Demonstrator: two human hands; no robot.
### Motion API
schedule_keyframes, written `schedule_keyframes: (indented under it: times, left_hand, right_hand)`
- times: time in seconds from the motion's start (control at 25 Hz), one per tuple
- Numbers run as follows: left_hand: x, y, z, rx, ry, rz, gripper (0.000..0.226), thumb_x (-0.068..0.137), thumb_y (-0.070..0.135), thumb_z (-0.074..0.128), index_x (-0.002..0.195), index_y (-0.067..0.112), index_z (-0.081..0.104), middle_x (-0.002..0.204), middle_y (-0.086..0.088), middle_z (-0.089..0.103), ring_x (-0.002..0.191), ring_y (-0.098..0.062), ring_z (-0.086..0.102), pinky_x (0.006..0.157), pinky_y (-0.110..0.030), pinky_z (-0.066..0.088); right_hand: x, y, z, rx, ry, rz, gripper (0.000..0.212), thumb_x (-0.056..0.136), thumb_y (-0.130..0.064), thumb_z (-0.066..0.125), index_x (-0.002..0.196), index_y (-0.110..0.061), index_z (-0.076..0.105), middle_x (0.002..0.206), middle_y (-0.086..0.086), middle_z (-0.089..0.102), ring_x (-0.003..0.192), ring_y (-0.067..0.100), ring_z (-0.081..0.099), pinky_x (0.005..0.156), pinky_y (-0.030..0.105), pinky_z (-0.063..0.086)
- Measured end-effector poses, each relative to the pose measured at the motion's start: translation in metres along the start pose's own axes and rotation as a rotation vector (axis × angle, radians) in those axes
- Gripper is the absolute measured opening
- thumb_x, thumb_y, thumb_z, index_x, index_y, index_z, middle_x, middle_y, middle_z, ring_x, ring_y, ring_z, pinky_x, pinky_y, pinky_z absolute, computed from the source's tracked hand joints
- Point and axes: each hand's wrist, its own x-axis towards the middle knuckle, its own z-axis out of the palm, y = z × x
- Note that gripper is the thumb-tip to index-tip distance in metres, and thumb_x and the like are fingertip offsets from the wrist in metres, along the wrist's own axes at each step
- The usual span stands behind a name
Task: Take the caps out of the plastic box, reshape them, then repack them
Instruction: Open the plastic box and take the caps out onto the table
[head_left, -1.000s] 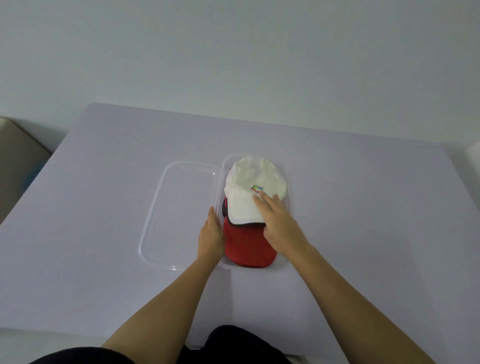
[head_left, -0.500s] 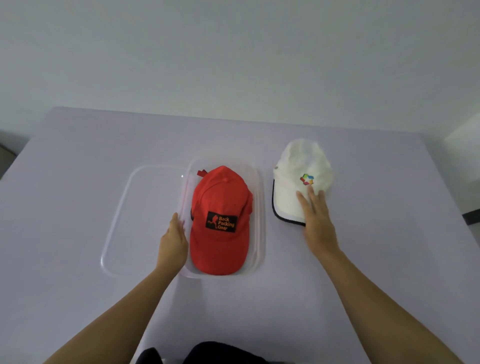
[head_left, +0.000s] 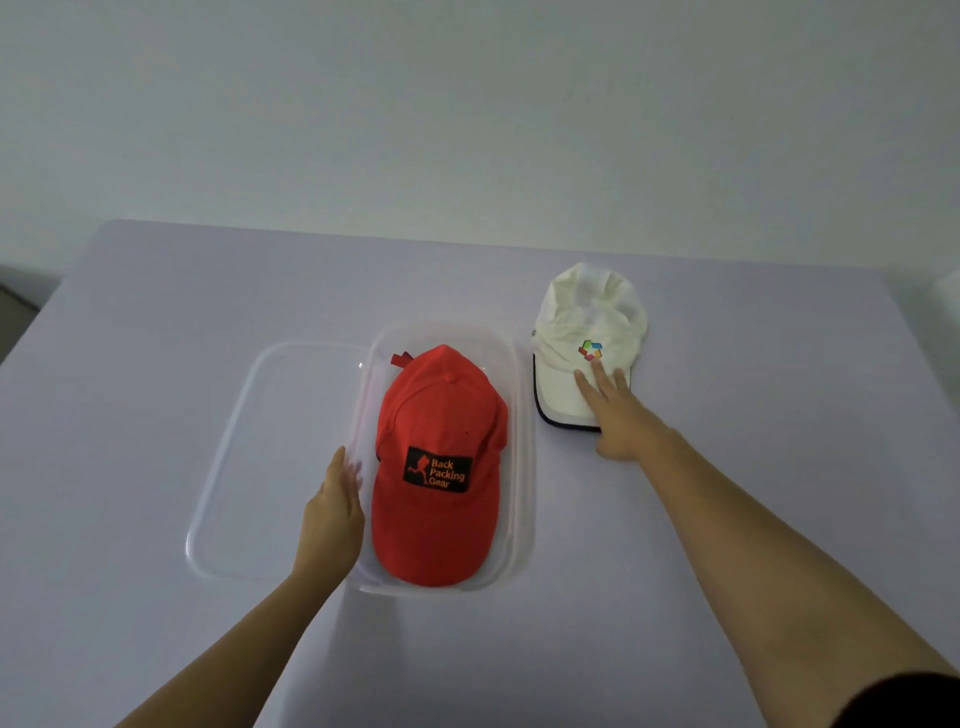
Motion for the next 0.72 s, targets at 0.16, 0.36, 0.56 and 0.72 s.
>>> schedule_keyframes:
  times: [0.16,0.36,0.56,0.72]
  left_hand:
    - [-0.003,0.004,-0.002,-0.019,-0.009,0.011,0.045,0.101,0.019,0.025,0.146,0.013,0.026,0.135,-0.014,0.056,0.120,-0.033,0.055,0.103,-0.044,0.043]
    - [-0.006,0.008,-0.005,-0.054,-0.030,-0.013,0.046,0.101,0.029,0.023,0.146,0.015,0.026,0.137,-0.013,0.053,0.124,-0.032,0.053,0.104,-0.042,0.041]
    - [-0.008,0.009,-0.007,-0.076,-0.034,-0.002,0.046,0.101,0.027,0.024,0.145,0.012,0.027,0.136,-0.018,0.053,0.123,-0.034,0.052,0.101,-0.042,0.042]
    - [-0.008,0.011,-0.007,-0.079,-0.048,-0.005,0.047,0.101,0.027,0.024,0.145,0.011,0.026,0.136,-0.018,0.053,0.124,-0.036,0.051,0.101,-0.042,0.040]
  right_hand:
    - [-0.032,-0.081,-0.002,0.269,0.374,-0.394,0.068,0.073,0.003,0.048,0.139,-0.008,0.040,0.148,0.014,0.035,0.134,0.021,0.029,0.109,0.043,0.033]
    - [-0.061,-0.155,0.038,-0.034,-0.072,-0.413,0.118,0.064,-0.055,0.076,0.149,-0.028,0.000,0.155,0.017,-0.021,0.144,0.034,-0.014,0.116,0.050,0.012]
    - [-0.056,-0.176,0.042,-0.261,-0.100,-0.302,0.140,0.055,-0.053,0.083,0.147,-0.021,-0.017,0.146,0.027,-0.035,0.140,0.047,-0.017,0.115,0.053,0.011]
    - [-0.052,-0.183,0.042,-0.406,-0.103,-0.253,0.139,0.057,-0.051,0.083,0.147,-0.014,-0.016,0.146,0.029,-0.033,0.139,0.052,-0.010,0.115,0.056,0.009]
